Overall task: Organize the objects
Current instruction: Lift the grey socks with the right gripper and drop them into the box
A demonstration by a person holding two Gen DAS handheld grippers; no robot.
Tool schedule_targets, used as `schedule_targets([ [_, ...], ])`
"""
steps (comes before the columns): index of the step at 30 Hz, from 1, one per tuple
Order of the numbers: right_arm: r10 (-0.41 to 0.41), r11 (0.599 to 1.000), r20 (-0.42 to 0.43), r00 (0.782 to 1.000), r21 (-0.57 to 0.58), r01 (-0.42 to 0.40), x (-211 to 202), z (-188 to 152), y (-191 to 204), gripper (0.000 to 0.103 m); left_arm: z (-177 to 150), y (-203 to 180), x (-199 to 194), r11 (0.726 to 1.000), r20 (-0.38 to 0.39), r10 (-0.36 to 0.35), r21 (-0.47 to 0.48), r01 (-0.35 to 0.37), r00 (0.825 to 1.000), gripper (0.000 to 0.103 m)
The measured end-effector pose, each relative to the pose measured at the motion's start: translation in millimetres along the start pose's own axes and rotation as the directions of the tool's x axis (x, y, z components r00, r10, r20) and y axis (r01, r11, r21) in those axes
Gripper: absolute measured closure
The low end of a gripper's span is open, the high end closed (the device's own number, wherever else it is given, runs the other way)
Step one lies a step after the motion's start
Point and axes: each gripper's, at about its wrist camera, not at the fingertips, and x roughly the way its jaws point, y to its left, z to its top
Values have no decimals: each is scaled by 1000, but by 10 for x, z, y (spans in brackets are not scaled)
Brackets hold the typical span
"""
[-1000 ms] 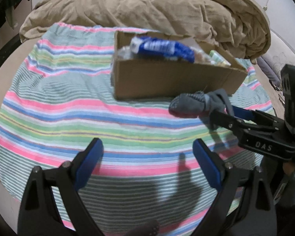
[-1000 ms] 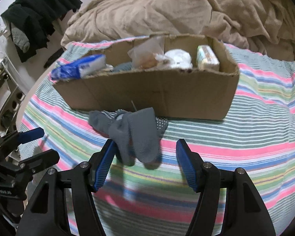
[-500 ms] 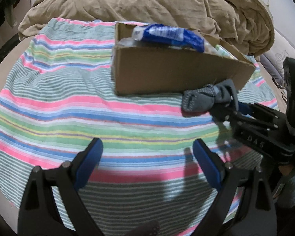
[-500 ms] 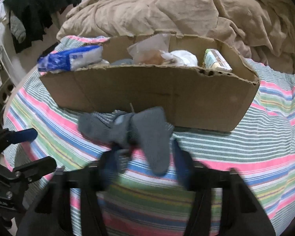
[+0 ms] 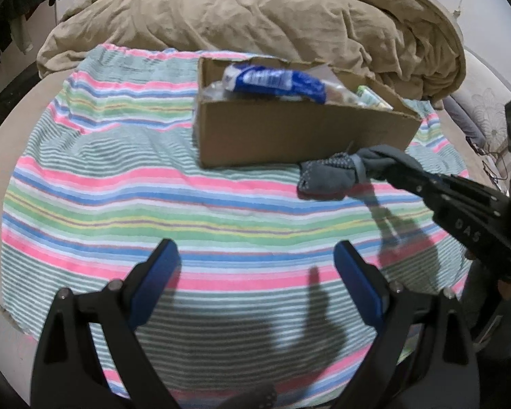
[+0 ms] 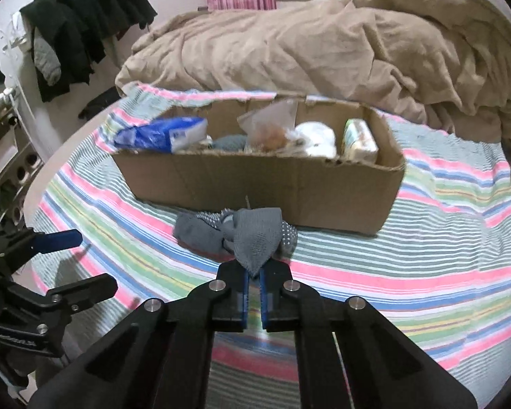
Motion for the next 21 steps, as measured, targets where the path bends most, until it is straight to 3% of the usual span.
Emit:
schedule_targets([
  [11,-6,1000,38,999,8,6,-240,106,-20,99,51,-46,-179,1000,36,4,4,-4,999,9],
  [13,-15,1000,-8,1000,5,15,-103,110,-18,85,42,-45,-184,1000,34,3,3,-3,999,9],
  [15,-16,1000,-23,1000,17,16,27,100,-18,31,33,-44,-196,1000,33,2,4,-2,999,9],
  [17,30,999,-36,999,43,-28,159,91,-12,29,27,-29,-217,1000,35,5,6,-5,999,9],
  [21,-2,998,-64,998,60,5,381,112,47,29,16,74,-244,1000,36,19,-13,-19,999,9],
])
